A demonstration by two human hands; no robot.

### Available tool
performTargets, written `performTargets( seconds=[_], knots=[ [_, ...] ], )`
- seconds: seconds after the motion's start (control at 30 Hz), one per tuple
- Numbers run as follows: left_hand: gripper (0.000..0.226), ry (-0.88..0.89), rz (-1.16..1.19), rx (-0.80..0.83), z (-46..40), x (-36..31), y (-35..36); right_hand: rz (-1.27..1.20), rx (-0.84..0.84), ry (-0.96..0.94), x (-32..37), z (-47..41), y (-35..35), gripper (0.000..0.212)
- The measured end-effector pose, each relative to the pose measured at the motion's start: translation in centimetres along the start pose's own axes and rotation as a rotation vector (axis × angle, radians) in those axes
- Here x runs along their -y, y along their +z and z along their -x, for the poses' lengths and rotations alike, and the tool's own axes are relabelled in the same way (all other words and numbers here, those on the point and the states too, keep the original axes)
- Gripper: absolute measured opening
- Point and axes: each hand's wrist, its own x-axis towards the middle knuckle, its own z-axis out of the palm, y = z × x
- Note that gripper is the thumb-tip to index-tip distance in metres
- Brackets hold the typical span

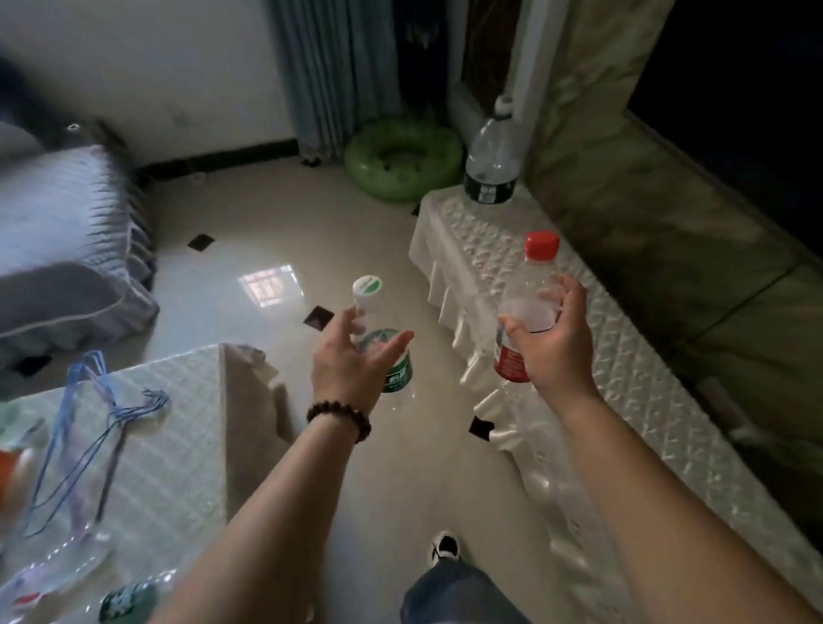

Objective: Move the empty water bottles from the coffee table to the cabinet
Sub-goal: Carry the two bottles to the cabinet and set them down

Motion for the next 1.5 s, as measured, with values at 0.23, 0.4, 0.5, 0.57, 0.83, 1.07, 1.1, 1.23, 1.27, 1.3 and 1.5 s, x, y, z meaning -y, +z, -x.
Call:
performTargets(
  seconds=[0.23, 0.4, 0.5, 0.57, 0.83, 1.07, 1.1, 1.23, 1.27, 1.3, 1.5],
  knots=[
    [0.061, -0.001, 0.021, 0.109, -8.9, -4.4, 7.7, 0.037, -0.132, 0.053, -3.2, -9.5, -1.7, 0.072],
    [0.067, 0.018, 0.003, 0.183, -15.3, -6.2, 12.1, 0.029, -0.171, 0.137, -5.2, -14.6, -1.0, 0.077],
    [0.070, 0.035, -0.014, 0.227, -20.2, -6.6, 15.0, 0.023, -0.210, 0.164, -6.3, -18.4, 0.2, 0.076],
    [0.071, 0.052, -0.033, 0.250, -24.2, -6.9, 17.1, 0.034, -0.234, 0.182, -7.2, -21.4, 1.5, 0.075],
    [0.074, 0.120, -0.167, 0.471, -40.8, -7.9, 25.7, 0.069, -0.316, 0.385, -10.2, -34.4, 9.0, 0.076],
    [0.070, 0.176, -0.296, 0.677, -51.3, -8.8, 32.2, 0.082, -0.385, 0.550, -13.0, -43.0, 13.6, 0.076],
    [0.068, 0.182, -0.303, 0.697, -52.4, -8.7, 33.3, 0.085, -0.393, 0.566, -13.5, -43.9, 13.8, 0.075],
    [0.065, 0.184, -0.335, 0.747, -55.2, -8.1, 37.6, 0.088, -0.428, 0.648, -16.4, -46.8, 13.6, 0.075],
    [0.064, 0.177, -0.338, 0.755, -55.7, -7.9, 38.8, 0.082, -0.437, 0.672, -17.4, -47.5, 13.4, 0.076],
    [0.063, 0.174, -0.337, 0.764, -56.1, -7.6, 40.1, 0.077, -0.442, 0.689, -18.5, -48.1, 13.2, 0.076],
    [0.063, 0.211, -0.342, 0.885, -57.6, -4.6, 48.5, 0.087, -0.456, 0.700, -26.6, -52.9, 12.4, 0.072]
  ],
)
